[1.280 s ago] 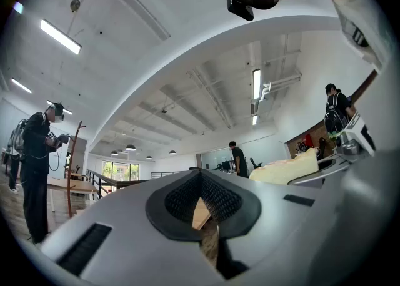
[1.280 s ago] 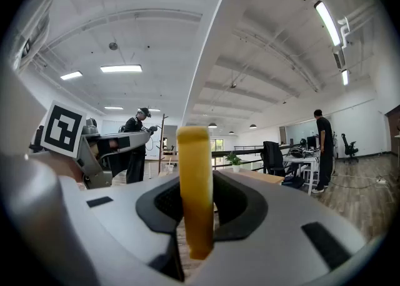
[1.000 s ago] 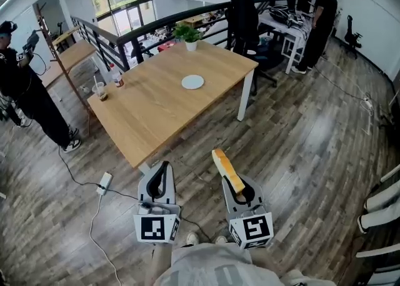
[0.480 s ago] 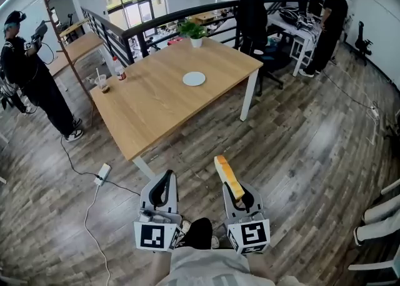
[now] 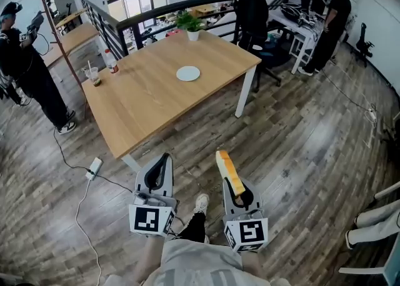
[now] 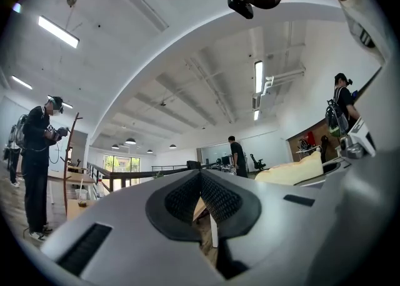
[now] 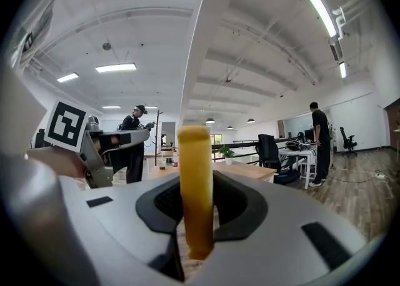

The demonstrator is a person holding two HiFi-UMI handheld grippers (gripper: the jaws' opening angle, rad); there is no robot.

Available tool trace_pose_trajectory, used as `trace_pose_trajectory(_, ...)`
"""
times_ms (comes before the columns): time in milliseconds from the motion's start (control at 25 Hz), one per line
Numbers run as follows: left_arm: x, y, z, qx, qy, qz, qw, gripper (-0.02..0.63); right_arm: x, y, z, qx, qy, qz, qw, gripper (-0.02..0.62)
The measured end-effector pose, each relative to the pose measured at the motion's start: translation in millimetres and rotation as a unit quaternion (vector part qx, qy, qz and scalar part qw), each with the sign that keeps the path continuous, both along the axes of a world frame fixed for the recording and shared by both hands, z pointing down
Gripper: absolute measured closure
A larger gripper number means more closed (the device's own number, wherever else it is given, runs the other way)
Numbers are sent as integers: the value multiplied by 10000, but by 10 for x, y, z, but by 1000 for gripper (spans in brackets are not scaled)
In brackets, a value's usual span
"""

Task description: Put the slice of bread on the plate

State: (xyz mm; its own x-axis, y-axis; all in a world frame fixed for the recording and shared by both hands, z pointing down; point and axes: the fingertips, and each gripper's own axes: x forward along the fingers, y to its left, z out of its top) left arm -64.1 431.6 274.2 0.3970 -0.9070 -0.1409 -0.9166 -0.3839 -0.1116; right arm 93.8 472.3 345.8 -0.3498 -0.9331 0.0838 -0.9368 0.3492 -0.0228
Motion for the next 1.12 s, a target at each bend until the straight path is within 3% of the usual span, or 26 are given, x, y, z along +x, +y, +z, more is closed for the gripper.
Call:
trace_pose_trajectory(320,230,-911,103,31,-91,105,9999,597,211,-794,233,-304,-33,25,9995,499)
trace_pose_trajectory(760,-3,-2076,47,73,9,-264,9996,597,-16,-2119,130,-192,-9,-541,9984,499)
trace_pose_trajectory(920,-126,-2427,27,25,-64,-383,9992,597,-158,-2505,64,61,18,-788,9969,499)
trace_pose_trajectory(1120,-25,-2819,-46,167,-89,-448,9988,597,-107,-2952,-200,514,305,-930,9939,499)
